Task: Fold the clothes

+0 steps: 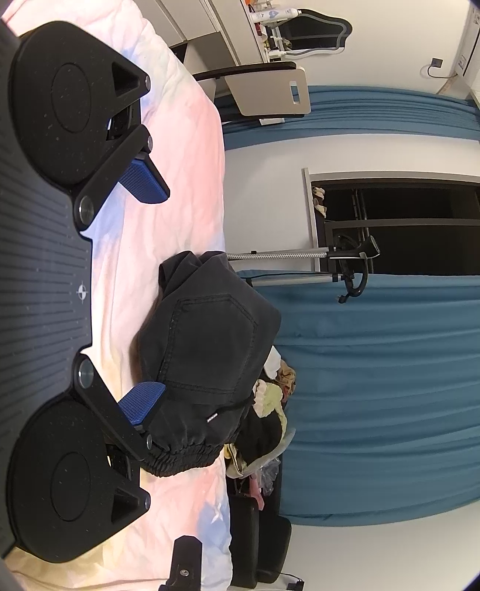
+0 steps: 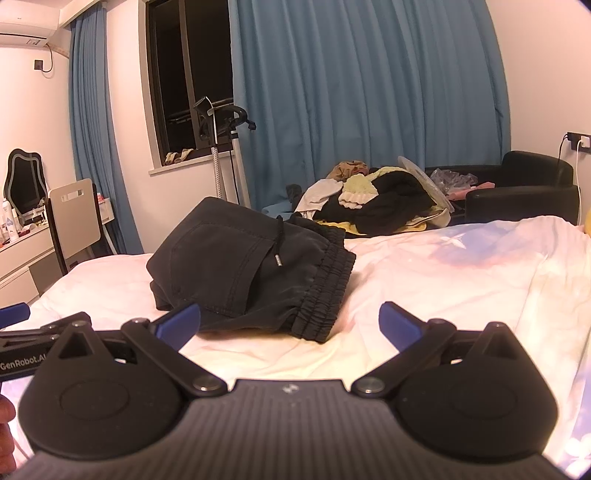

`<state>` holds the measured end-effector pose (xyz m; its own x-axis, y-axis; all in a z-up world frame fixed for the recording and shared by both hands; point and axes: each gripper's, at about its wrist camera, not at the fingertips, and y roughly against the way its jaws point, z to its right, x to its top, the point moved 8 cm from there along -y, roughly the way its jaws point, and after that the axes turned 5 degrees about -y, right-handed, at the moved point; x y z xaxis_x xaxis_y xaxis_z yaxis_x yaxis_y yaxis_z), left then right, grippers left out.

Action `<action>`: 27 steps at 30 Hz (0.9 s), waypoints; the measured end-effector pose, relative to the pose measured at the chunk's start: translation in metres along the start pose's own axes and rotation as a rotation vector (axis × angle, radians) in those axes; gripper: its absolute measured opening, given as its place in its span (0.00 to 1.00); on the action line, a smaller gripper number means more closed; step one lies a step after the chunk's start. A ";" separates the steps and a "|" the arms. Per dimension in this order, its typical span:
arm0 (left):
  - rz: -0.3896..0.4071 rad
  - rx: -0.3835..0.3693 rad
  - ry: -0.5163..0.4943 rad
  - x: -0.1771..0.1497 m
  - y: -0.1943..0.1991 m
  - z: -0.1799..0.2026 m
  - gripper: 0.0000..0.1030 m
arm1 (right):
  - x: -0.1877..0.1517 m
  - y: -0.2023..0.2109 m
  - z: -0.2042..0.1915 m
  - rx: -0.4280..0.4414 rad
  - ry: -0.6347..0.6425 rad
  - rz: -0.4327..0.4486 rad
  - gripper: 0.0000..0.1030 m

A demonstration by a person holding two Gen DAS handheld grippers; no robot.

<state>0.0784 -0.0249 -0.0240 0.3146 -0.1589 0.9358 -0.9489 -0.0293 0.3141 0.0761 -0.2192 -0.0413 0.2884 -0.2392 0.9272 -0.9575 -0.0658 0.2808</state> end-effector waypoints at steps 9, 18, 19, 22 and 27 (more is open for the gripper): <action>-0.004 0.001 0.000 -0.003 0.000 0.001 1.00 | 0.000 0.001 0.004 0.000 -0.006 0.002 1.00; 0.000 0.005 -0.003 -0.004 0.001 0.002 1.00 | 0.001 0.000 0.001 -0.007 -0.001 0.002 1.00; -0.001 0.004 0.000 -0.004 0.001 0.002 1.00 | 0.001 0.000 0.002 -0.007 -0.001 0.002 1.00; -0.005 -0.013 0.019 -0.004 0.000 0.001 1.00 | 0.000 0.000 0.000 -0.009 0.000 0.002 1.00; -0.004 -0.010 0.012 -0.005 0.001 0.002 1.00 | -0.001 0.000 0.001 -0.008 0.001 0.001 1.00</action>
<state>0.0755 -0.0257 -0.0284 0.3188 -0.1468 0.9364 -0.9474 -0.0204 0.3193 0.0756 -0.2199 -0.0422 0.2878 -0.2386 0.9275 -0.9576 -0.0576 0.2824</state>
